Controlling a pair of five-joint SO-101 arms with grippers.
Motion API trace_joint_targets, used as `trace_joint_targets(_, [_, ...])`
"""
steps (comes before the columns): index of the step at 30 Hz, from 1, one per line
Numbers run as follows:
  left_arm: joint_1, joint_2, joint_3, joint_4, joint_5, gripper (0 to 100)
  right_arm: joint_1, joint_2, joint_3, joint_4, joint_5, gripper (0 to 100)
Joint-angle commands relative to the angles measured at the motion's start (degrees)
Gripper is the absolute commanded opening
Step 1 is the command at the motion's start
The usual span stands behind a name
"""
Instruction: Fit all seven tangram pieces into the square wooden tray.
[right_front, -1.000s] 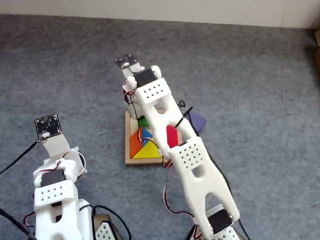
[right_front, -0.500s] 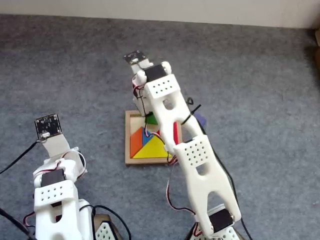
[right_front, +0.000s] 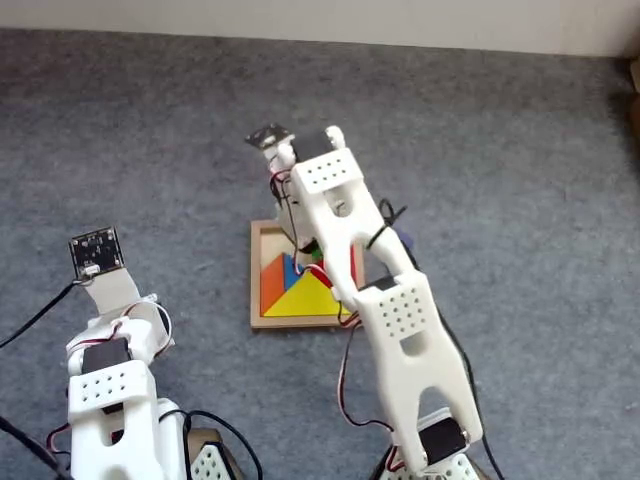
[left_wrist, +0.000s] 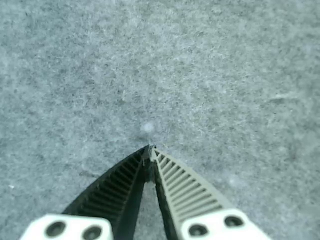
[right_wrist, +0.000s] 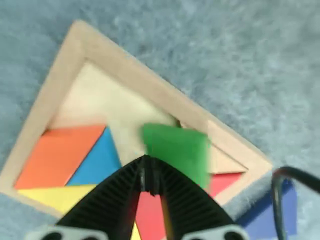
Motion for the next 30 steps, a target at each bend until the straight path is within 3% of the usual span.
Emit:
trace_joint_targets(1, [1.36,-0.84,-1.19,-0.88,-0.62,1,-0.48,-8.13,1.01,1.01,1.05,0.4])
trace_joint_targets(13, [1.36,-0.84,-1.27,-0.88,-0.62,1,3.74,-13.49,3.82,0.75,0.62,0.4])
trace_joint_targets(16, [1.36,-0.84,-1.27,-0.88,-0.62,1,6.20,-15.16,3.56,1.01,-3.34,0.4])
trace_joint_targets(30, [1.36,-0.84,-1.36,-0.97,-0.62,1,18.59,-41.80,21.32,0.75,-6.95,0.4])
